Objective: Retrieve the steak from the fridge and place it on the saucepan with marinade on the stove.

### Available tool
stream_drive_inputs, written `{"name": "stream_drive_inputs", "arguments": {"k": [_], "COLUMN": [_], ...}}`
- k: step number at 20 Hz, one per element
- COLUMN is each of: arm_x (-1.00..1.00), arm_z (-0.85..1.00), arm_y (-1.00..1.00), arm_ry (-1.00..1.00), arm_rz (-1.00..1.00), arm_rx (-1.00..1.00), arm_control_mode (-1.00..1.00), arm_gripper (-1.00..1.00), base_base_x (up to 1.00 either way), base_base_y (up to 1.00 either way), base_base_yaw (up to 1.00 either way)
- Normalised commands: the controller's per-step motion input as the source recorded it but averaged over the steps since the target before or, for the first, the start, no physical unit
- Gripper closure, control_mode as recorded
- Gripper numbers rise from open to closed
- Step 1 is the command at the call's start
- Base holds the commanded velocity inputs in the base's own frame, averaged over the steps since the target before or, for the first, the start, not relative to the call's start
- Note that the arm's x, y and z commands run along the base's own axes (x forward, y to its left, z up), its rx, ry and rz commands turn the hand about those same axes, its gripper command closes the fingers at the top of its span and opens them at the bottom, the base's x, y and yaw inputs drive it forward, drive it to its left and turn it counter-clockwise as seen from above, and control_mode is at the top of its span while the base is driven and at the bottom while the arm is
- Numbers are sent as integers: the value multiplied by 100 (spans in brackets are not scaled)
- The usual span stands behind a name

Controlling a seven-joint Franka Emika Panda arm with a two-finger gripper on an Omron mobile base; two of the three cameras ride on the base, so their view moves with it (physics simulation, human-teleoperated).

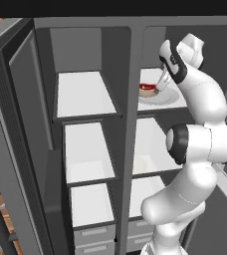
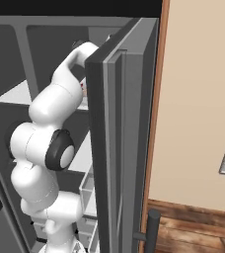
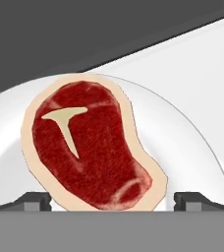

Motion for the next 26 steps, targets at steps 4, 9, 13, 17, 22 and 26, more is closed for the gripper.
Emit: {"name": "stream_drive_inputs", "arguments": {"k": [4, 9, 13, 17, 22, 26], "arm_x": [6, 14, 17, 2, -20, -89], "arm_z": [-52, -72, -79, -22, 1, 39], "arm_y": [36, 49, 55, 11, 0, 0], "arm_ry": [0, 0, 0, -4, -15, -45], "arm_rz": [7, 7, 6, 1, 2, 1], "arm_rx": [0, 0, 0, 0, 0, 0], "arm_control_mode": [-100, -100, -100, -100, -100, -100], "arm_gripper": [-100, -100, 100, 100, 100, 100], "base_base_x": [0, 0, 0, 0, 0, 0], "base_base_y": [0, 0, 0, 0, 0, 0], "base_base_yaw": [0, 0, 0, 0, 0, 0]}}
